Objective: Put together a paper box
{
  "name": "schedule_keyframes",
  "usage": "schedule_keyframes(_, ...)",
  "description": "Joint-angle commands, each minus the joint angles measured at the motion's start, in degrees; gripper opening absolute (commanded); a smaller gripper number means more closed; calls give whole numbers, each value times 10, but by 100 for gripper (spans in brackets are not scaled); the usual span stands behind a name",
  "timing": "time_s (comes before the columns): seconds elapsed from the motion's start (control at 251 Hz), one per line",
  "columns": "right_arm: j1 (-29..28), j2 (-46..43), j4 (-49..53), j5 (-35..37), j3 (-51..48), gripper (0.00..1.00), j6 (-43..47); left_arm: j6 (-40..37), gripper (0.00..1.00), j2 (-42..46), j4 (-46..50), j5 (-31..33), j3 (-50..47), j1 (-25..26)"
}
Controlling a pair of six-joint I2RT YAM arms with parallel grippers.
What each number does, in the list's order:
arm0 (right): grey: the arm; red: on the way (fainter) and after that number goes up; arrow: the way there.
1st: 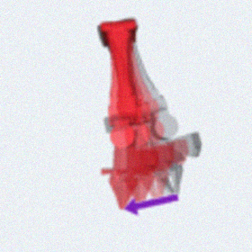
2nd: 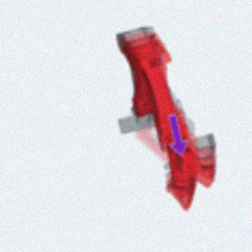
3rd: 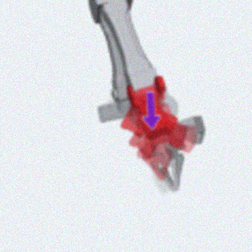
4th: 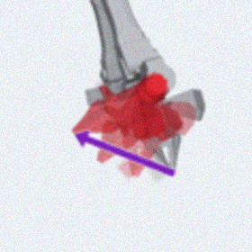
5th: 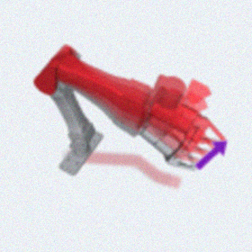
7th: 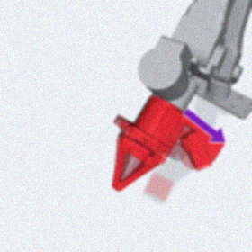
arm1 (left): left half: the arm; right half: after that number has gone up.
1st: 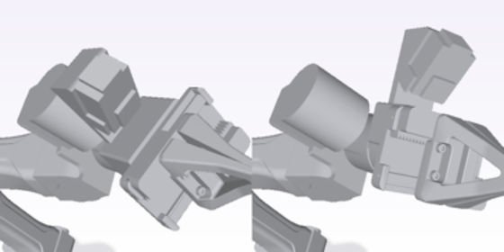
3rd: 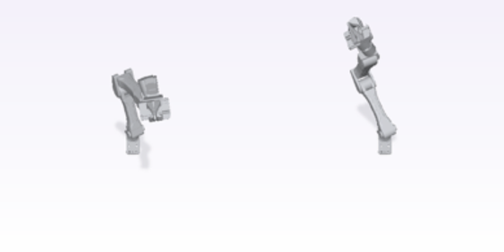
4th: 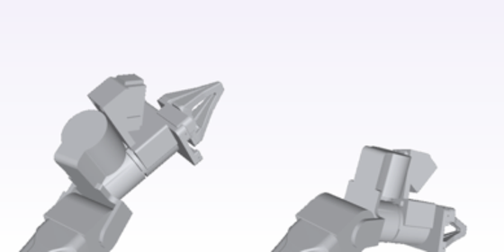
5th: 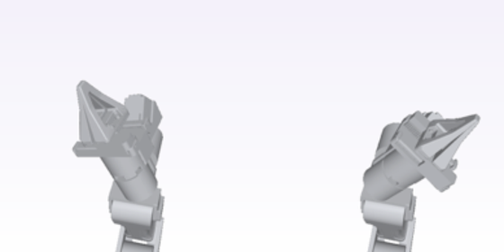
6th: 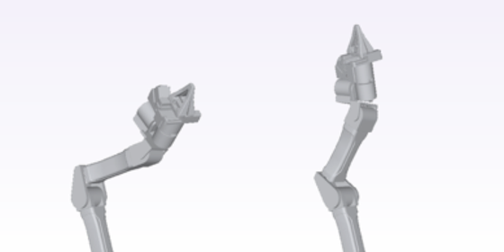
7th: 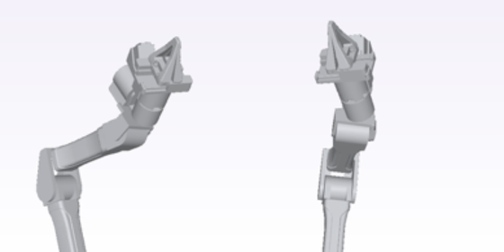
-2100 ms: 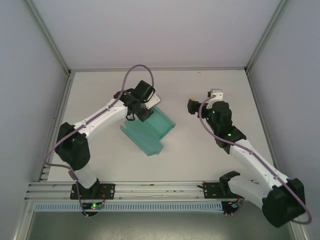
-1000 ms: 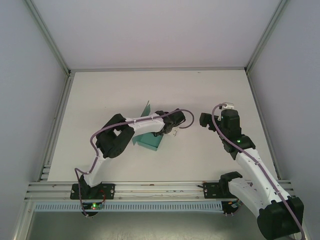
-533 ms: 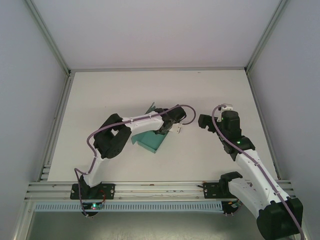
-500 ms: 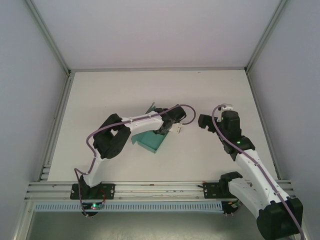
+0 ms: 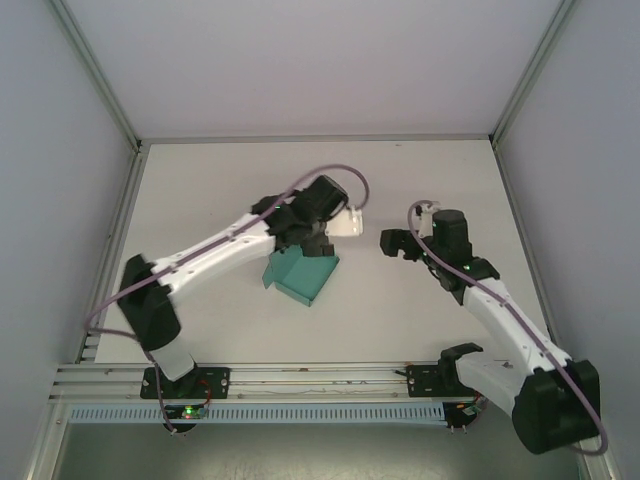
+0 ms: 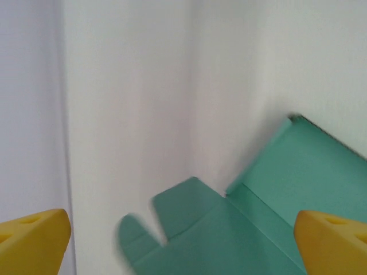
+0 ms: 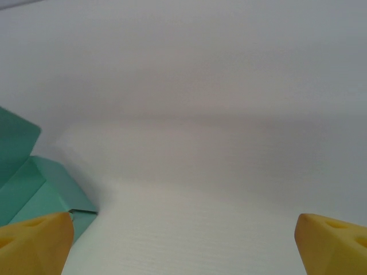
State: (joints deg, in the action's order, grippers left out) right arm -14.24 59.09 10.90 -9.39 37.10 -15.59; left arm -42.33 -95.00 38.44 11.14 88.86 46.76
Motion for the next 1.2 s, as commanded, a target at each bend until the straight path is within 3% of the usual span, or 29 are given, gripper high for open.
schedule_keyframes(0.0,-62,68,-15,-23,61,98,71,208,100,99,-111,20,-29,-32)
schedule_keyframes(0.092,-125,154,-9,-12,114,96,114,377,100,166,-121,100,-62,-52)
schedule_keyframes(0.251,-205,305,39,20,220,90,161,626,100,284,-34,231,-181,-125)
schedule_keyframes(0.331,-227,353,40,15,249,85,173,704,100,331,11,240,-243,-179)
schedule_keyframes(0.391,-238,386,40,15,264,76,174,739,100,358,35,226,-281,-213)
schedule_keyframes(0.503,-250,429,37,58,284,69,155,764,100,385,42,201,-340,-244)
schedule_keyframes(0.65,-268,463,24,150,306,41,99,773,100,384,24,190,-372,-249)
schedule_keyframes(0.846,-296,466,39,262,303,22,16,755,100,371,1,184,-373,-249)
schedule_keyframes(1.025,-318,437,58,333,271,9,-132,759,100,347,-13,178,-361,-249)
schedule_keyframes(1.193,-359,432,90,388,269,17,-208,711,100,323,-53,120,-358,-249)
